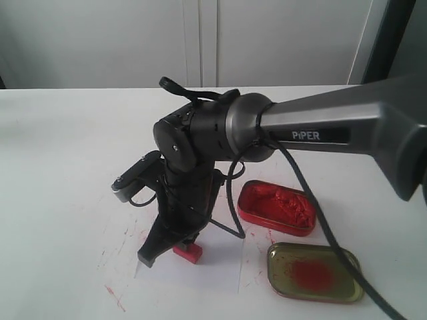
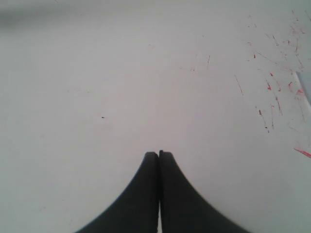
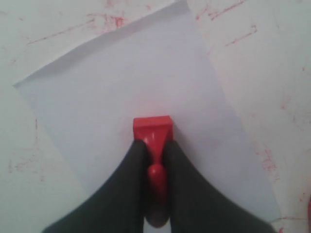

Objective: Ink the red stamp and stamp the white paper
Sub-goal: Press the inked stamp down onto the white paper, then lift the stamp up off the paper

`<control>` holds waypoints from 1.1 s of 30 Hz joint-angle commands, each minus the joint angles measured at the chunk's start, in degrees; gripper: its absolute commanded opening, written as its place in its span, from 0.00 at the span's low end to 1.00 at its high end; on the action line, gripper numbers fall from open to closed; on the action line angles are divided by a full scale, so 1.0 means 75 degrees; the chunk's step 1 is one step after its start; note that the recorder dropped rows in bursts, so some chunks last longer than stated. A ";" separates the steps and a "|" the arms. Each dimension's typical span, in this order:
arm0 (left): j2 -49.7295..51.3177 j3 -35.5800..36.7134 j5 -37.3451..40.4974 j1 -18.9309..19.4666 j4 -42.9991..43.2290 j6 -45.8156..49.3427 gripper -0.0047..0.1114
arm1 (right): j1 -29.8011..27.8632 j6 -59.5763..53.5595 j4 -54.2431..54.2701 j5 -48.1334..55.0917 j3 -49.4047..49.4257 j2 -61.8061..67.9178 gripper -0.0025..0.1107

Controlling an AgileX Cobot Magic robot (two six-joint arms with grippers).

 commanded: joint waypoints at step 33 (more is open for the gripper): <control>-0.0031 0.0029 -0.0008 0.0020 -0.0063 -0.0002 0.04 | -0.0021 0.0022 0.0114 0.0005 0.0159 -0.1127 0.02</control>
